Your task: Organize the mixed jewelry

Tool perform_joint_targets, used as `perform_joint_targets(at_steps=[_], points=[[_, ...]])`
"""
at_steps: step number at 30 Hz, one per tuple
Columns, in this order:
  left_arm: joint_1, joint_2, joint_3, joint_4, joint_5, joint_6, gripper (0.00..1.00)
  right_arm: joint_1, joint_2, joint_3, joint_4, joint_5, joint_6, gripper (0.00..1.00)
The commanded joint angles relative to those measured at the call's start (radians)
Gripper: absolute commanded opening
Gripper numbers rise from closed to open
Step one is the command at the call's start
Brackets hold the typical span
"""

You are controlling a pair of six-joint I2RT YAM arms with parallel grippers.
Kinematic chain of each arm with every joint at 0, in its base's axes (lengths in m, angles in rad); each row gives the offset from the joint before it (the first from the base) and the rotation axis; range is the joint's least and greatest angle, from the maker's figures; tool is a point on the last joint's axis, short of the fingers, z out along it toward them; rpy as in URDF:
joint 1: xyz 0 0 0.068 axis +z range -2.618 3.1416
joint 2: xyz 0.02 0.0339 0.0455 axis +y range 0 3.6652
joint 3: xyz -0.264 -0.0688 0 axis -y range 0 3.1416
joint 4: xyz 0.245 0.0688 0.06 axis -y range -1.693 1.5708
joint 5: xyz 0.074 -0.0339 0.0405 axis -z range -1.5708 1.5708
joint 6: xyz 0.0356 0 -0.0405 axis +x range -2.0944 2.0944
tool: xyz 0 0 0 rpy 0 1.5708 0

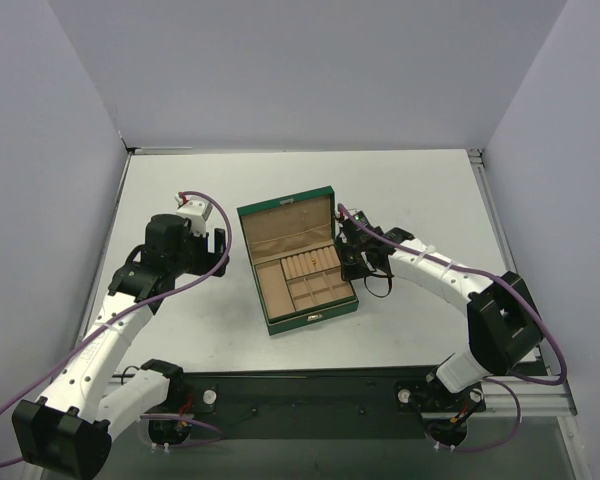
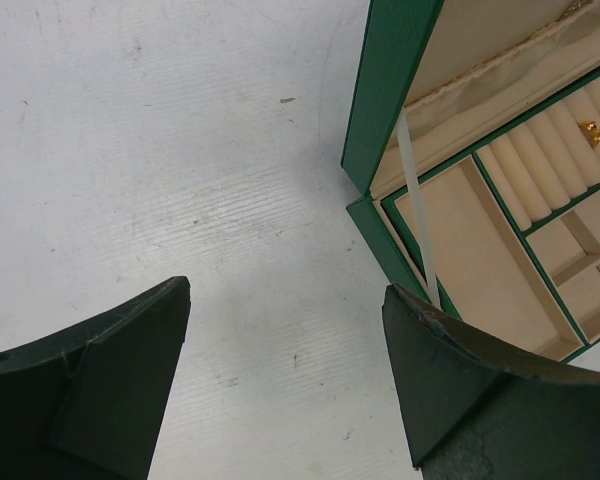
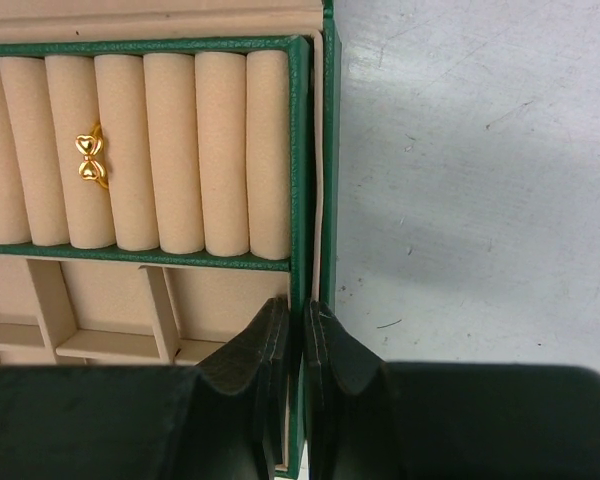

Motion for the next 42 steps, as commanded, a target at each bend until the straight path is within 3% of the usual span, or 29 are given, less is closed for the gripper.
perform_joint_targets(at_steps=[1, 15, 26, 29, 42], points=[[0.005, 0.0, 0.008, 0.031, 0.01, 0.008, 0.88, 0.01, 0.05, 0.007, -0.002, 0.01, 0.019, 0.0], [0.005, 0.003, 0.006, 0.031, 0.009, 0.008, 0.88, 0.017, 0.041, 0.007, -0.014, 0.047, 0.018, 0.18], [0.005, 0.005, 0.006, 0.029, 0.009, 0.008, 0.88, 0.017, 0.006, 0.002, -0.023, 0.093, 0.025, 0.22], [0.005, 0.005, 0.006, 0.029, 0.009, 0.008, 0.88, 0.015, -0.022, -0.005, -0.017, 0.114, 0.024, 0.31], [0.005, 0.006, 0.008, 0.029, 0.013, 0.006, 0.88, 0.007, -0.025, -0.053, 0.033, 0.148, 0.053, 0.34]])
